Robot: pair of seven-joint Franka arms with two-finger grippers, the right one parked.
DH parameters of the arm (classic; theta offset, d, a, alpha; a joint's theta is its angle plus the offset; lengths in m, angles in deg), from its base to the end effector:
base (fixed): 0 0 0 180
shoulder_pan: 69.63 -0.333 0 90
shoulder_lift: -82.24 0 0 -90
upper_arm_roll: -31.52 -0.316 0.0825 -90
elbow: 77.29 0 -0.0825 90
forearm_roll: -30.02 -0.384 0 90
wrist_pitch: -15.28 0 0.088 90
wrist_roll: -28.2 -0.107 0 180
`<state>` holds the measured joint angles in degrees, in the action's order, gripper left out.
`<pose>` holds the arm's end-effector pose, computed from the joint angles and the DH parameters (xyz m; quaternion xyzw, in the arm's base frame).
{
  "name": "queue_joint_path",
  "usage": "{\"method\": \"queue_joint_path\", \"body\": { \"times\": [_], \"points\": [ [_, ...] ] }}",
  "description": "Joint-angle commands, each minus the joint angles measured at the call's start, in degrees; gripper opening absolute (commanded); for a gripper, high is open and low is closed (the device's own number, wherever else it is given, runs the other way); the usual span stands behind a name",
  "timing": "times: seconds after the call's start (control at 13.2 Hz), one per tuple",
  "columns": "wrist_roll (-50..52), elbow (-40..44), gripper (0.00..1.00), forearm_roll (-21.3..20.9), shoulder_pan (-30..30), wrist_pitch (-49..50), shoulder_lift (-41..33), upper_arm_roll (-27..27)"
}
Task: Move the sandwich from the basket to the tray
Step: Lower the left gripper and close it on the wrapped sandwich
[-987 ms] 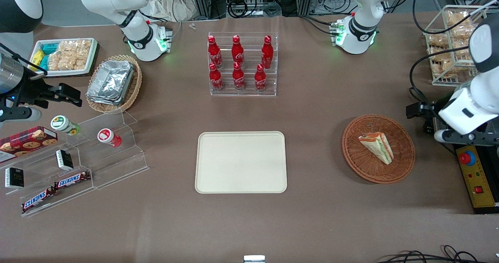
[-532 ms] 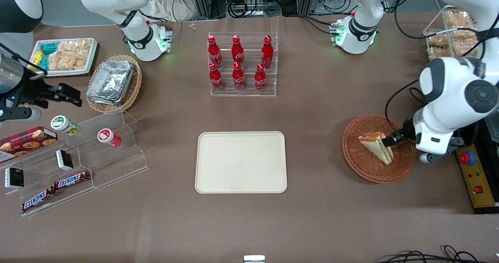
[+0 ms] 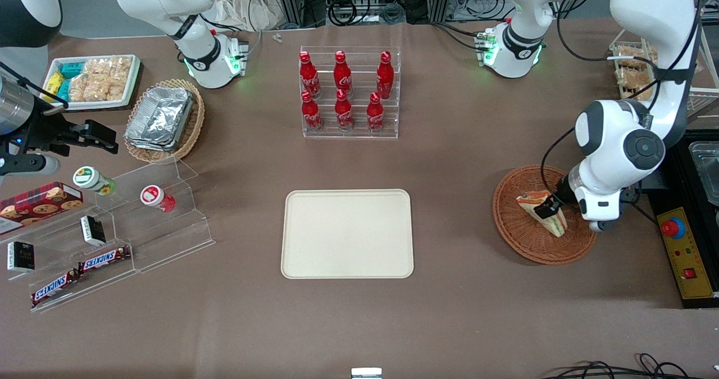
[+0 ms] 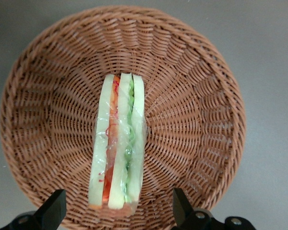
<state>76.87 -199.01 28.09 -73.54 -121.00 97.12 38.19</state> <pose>0.5715 -0.0263 0.2884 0.9248 0.3805 -0.0030 0.0022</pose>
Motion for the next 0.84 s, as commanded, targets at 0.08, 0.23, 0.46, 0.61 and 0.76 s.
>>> {"method": "queue_joint_path", "body": {
  "times": [0.08,0.23,0.46,0.61,0.76],
  "points": [
    [1.95,-1.5,1.0,-1.05,0.4,-3.12,1.55,-1.22],
    [1.95,-1.32,0.98,-1.05,0.4,-4.34,3.21,-1.22],
    [1.77,-1.06,0.0,-1.14,0.48,-6.1,4.1,-2.62],
    [1.69,-0.62,0.0,-1.14,0.75,-6.02,3.58,-2.63],
    [1.34,1.13,0.0,-1.23,0.83,-3.22,2.88,-2.54]
  ]
}}
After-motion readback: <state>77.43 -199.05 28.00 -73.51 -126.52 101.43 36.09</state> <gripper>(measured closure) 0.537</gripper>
